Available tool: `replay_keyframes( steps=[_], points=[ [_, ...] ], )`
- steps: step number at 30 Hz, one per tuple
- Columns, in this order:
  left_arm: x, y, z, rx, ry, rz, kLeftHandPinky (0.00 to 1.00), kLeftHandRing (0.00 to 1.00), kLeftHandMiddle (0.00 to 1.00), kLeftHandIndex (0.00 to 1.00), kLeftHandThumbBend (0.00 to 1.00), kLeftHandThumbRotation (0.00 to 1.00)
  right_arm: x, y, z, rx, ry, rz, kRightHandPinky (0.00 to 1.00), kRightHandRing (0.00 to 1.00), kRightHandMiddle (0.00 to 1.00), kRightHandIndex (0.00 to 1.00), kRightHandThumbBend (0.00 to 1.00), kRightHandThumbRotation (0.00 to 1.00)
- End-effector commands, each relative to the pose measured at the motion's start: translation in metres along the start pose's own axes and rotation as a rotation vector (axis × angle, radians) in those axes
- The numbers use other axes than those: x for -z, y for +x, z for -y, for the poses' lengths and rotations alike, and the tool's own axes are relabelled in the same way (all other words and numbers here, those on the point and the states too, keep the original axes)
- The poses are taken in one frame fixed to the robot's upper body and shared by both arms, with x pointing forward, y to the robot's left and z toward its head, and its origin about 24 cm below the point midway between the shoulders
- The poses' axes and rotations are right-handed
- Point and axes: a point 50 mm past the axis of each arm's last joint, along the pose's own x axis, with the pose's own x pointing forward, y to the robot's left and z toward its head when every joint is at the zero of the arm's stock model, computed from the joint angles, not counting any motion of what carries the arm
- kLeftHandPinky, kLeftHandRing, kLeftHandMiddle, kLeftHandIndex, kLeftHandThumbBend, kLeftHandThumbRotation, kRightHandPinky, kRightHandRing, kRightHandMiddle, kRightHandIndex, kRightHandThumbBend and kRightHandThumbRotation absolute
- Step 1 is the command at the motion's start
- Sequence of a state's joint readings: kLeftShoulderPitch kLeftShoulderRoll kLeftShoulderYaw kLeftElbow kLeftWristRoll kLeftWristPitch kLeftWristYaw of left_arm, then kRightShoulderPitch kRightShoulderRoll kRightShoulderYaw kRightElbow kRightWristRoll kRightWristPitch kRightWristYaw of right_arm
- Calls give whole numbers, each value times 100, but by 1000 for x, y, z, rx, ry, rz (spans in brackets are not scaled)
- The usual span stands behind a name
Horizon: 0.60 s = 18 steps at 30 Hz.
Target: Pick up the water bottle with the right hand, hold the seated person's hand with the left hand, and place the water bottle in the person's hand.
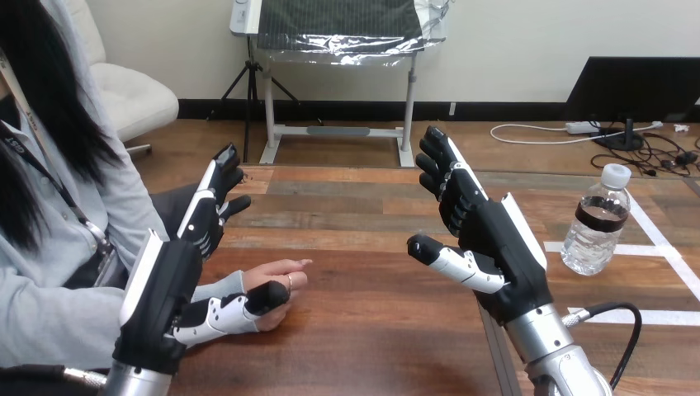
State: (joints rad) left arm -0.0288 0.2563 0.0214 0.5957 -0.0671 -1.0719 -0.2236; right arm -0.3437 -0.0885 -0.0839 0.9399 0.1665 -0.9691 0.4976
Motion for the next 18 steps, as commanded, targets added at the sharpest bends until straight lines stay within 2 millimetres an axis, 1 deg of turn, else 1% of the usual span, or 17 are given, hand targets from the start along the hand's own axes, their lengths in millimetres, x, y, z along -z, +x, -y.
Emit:
replay_keyframes(
  steps=[1,12,16,18],
  points=[
    [-10,23,-6,-32,17,106,87,96,100,98,100,61,-19,19,13,14,-57,106,100,100,100,100,100,53],
    [-10,24,-6,-38,19,100,87,96,100,98,100,61,-23,21,21,45,-85,112,100,99,98,100,100,52],
    [-9,23,-6,-43,22,98,87,96,100,98,100,61,-26,24,29,64,-108,119,100,99,98,100,100,53],
    [-9,23,-6,-45,23,97,87,96,100,98,100,61,-28,26,33,75,-120,120,98,97,97,100,100,53]
  ],
)
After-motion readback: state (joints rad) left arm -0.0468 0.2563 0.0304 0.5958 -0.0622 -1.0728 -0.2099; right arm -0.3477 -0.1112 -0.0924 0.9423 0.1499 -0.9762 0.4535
